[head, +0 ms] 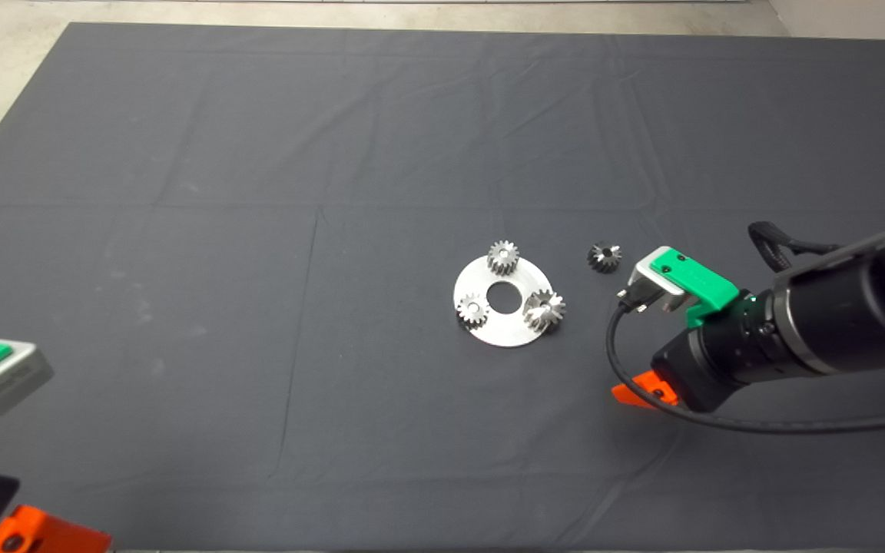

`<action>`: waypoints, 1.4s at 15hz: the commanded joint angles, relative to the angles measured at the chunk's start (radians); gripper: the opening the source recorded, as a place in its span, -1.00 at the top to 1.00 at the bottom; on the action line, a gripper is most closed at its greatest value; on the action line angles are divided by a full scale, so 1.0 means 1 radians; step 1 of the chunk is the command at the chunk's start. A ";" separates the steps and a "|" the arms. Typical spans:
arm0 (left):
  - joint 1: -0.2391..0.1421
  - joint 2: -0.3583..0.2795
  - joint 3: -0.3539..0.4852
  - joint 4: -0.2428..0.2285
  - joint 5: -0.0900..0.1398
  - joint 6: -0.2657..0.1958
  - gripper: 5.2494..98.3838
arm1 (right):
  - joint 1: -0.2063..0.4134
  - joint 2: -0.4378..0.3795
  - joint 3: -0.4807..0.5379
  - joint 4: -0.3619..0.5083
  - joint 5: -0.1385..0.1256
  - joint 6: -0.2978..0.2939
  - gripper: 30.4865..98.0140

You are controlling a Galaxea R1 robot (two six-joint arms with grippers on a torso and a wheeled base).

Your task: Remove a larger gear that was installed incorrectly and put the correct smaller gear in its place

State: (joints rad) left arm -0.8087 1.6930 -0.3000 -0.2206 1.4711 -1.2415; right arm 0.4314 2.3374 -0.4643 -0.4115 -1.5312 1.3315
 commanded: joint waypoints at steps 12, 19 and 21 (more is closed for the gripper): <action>0.000 0.000 0.013 -0.014 0.005 -0.001 -1.00 | -0.180 0.093 -0.155 -0.385 -0.026 -0.072 -0.99; 0.000 -0.002 0.013 -0.015 0.006 -0.001 -1.00 | -0.197 0.102 -0.260 -0.445 -0.024 -0.172 -0.99; 0.000 -0.003 0.013 -0.015 0.006 -0.001 -1.00 | -0.210 0.111 -0.293 -0.480 -0.023 -0.178 -0.99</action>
State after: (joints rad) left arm -0.8087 1.6923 -0.2983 -0.2202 1.4715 -1.2415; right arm 0.2240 2.4385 -0.7142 -0.8187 -1.5302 1.1704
